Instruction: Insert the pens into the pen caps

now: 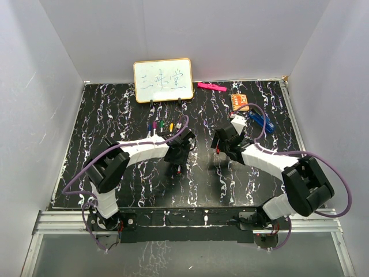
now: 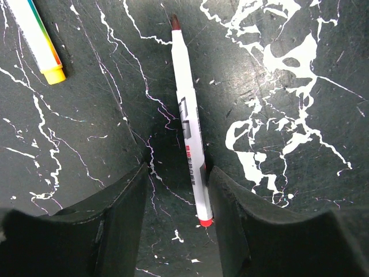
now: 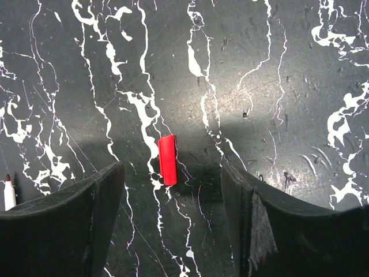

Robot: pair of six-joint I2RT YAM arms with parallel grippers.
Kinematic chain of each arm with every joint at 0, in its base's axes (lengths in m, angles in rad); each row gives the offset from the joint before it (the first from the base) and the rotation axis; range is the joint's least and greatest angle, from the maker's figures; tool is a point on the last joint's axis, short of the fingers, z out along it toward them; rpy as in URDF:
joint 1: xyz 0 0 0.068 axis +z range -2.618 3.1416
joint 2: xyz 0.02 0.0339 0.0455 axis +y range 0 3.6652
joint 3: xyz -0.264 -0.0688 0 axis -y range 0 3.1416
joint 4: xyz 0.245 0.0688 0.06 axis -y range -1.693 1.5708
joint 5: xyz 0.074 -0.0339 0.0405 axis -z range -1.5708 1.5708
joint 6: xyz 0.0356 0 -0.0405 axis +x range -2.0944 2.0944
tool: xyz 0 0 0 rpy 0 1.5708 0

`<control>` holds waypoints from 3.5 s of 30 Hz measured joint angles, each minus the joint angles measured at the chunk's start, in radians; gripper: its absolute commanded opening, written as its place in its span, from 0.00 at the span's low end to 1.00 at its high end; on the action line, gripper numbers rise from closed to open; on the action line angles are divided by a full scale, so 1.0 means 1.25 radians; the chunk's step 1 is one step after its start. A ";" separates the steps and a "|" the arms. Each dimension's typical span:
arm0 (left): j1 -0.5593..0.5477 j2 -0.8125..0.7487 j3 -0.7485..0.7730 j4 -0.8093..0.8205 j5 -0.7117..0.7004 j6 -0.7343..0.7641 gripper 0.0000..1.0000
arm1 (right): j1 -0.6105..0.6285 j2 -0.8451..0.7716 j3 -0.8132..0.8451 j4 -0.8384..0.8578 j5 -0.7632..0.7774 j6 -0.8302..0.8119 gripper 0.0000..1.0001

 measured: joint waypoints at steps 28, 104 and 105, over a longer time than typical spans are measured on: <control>0.000 0.036 0.034 -0.011 0.030 0.028 0.09 | 0.000 0.035 0.016 0.001 -0.015 -0.005 0.61; 0.000 -0.163 -0.051 0.051 0.141 0.121 0.00 | -0.002 0.115 0.107 -0.024 -0.090 -0.063 0.00; 0.000 -0.176 -0.064 0.074 0.144 0.119 0.00 | -0.002 0.086 0.106 -0.014 -0.096 -0.067 0.00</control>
